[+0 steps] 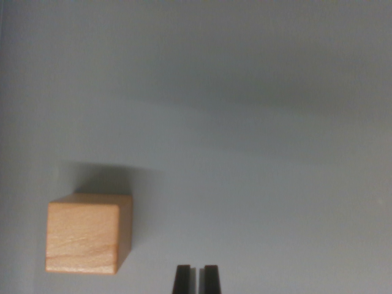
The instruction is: Push wooden cube
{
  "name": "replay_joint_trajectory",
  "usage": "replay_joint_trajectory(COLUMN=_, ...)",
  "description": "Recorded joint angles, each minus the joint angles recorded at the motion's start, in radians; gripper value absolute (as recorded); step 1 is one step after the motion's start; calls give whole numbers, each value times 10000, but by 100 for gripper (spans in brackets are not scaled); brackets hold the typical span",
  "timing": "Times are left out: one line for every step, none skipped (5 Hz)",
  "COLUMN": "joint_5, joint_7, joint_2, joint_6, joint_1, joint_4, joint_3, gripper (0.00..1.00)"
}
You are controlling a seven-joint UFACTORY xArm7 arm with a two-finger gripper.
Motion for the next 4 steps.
replay_joint_trajectory(joint_5=0, joint_7=0, joint_2=0, joint_6=0, joint_1=0, joint_4=0, joint_3=0, gripper=0)
replay_joint_trajectory(joint_5=-63, joint_7=239, joint_2=154, joint_6=-438, joint_1=153, joint_4=-333, joint_3=108, gripper=0)
replay_joint_trajectory(joint_5=-63, joint_7=239, joint_2=154, joint_6=-438, joint_1=153, joint_4=-333, joint_3=108, gripper=0)
replay_joint_trajectory(joint_5=-123, joint_7=465, joint_2=300, joint_6=-854, joint_1=299, joint_4=-650, joint_3=211, gripper=0)
